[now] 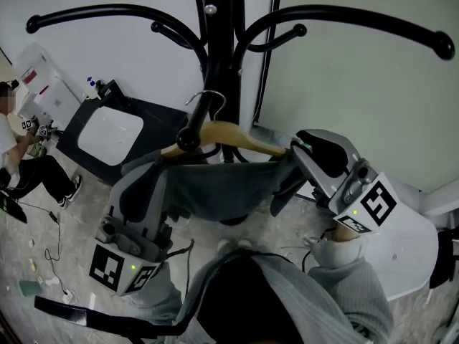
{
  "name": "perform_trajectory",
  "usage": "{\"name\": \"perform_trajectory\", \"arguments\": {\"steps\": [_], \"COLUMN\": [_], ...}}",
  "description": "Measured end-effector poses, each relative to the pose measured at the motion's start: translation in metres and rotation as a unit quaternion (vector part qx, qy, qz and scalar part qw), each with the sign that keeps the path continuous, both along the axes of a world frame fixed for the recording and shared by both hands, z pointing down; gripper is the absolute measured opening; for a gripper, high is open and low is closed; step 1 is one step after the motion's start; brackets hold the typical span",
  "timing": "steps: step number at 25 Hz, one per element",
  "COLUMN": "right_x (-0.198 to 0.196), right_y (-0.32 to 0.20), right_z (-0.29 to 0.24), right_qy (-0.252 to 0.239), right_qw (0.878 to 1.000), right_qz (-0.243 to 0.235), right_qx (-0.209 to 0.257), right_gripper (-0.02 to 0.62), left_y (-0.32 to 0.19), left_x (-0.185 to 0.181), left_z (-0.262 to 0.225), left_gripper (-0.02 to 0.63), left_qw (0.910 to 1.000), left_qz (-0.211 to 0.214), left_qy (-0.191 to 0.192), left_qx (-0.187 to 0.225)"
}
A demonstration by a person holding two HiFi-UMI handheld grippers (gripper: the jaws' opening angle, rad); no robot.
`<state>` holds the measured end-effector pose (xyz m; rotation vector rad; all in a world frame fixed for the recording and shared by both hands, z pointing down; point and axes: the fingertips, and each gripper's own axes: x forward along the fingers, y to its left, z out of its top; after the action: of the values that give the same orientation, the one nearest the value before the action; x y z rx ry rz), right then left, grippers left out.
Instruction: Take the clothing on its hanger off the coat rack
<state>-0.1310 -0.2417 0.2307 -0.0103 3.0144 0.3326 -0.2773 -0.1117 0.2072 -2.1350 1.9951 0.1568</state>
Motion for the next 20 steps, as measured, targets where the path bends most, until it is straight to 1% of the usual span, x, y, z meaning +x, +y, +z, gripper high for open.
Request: {"name": "perform_trajectory", "arguments": {"steps": [1, 2, 3, 4, 5, 6, 7, 8, 10, 11, 12, 13, 14, 16, 17, 19, 20], "right_x": [-0.001, -0.001, -0.002, -0.003, -0.005, -0.008, -0.011, -0.014, -0.021, -0.024, -0.028, -0.031, -0.034, -0.041, -0.045, -0.051, -0.054], "right_y": [0.000, 0.001, 0.002, 0.002, 0.004, 0.004, 0.005, 0.005, 0.004, 0.004, 0.004, 0.006, 0.008, 0.012, 0.013, 0.015, 0.017], "right_z": [0.000, 0.001, 0.002, 0.002, 0.003, 0.004, 0.007, 0.010, 0.018, 0.021, 0.023, 0.025, 0.027, 0.032, 0.034, 0.038, 0.039], "right_qy": [0.007, 0.017, 0.027, 0.038, 0.049, 0.062, 0.079, 0.097, 0.133, 0.146, 0.157, 0.168, 0.177, 0.194, 0.201, 0.211, 0.215], "right_qw": [1.000, 1.000, 0.999, 0.998, 0.997, 0.996, 0.994, 0.992, 0.985, 0.982, 0.978, 0.975, 0.970, 0.963, 0.959, 0.952, 0.948], "right_qz": [-0.008, -0.017, -0.025, -0.034, -0.043, -0.051, -0.060, -0.070, -0.092, -0.103, -0.116, -0.131, -0.148, -0.176, -0.186, -0.211, -0.225], "right_qx": [0.004, 0.009, 0.017, 0.026, 0.034, 0.041, 0.046, 0.050, 0.061, 0.066, 0.069, 0.069, 0.069, 0.069, 0.068, 0.064, 0.063], "right_gripper": [0.049, 0.070, 0.105, 0.127, 0.148, 0.177, 0.190, 0.204, 0.218, 0.218, 0.217, 0.216, 0.218, 0.216, 0.216, 0.216, 0.218], "left_y": [0.000, -0.001, -0.002, -0.003, -0.005, -0.007, -0.009, -0.012, -0.017, -0.020, -0.023, -0.025, -0.028, -0.034, -0.037, -0.043, -0.046], "left_x": [-0.003, -0.005, -0.007, -0.008, -0.009, -0.010, -0.012, -0.013, -0.014, -0.014, -0.013, -0.011, -0.009, -0.006, -0.007, -0.014, -0.016], "left_z": [-0.004, -0.007, -0.008, -0.007, -0.004, -0.001, 0.001, 0.004, 0.011, 0.015, 0.018, 0.020, 0.022, 0.026, 0.030, 0.044, 0.052], "left_gripper": [0.010, 0.038, 0.092, 0.123, 0.140, 0.168, 0.192, 0.212, 0.241, 0.244, 0.245, 0.245, 0.245, 0.244, 0.244, 0.244, 0.244], "left_qw": [1.0000, 0.9998, 0.9993, 0.9982, 0.9961, 0.9925, 0.9867, 0.9783, 0.9550, 0.9434, 0.9344, 0.9288, 0.9257, 0.9239, 0.9253, 0.9323, 0.9332], "left_qz": [0.002, 0.003, 0.005, 0.006, 0.008, 0.007, 0.003, -0.002, -0.004, 0.002, 0.011, 0.025, 0.044, 0.087, 0.102, 0.117, 0.126], "left_qy": [-0.010, -0.022, -0.038, -0.057, -0.080, -0.110, -0.146, -0.187, -0.269, -0.301, -0.324, -0.336, -0.341, -0.337, -0.325, -0.276, -0.254], "left_qx": [0.001, -0.001, -0.007, -0.019, -0.035, -0.054, -0.072, -0.090, -0.125, -0.139, -0.148, -0.154, -0.156, -0.159, -0.166, -0.203, -0.220]}}
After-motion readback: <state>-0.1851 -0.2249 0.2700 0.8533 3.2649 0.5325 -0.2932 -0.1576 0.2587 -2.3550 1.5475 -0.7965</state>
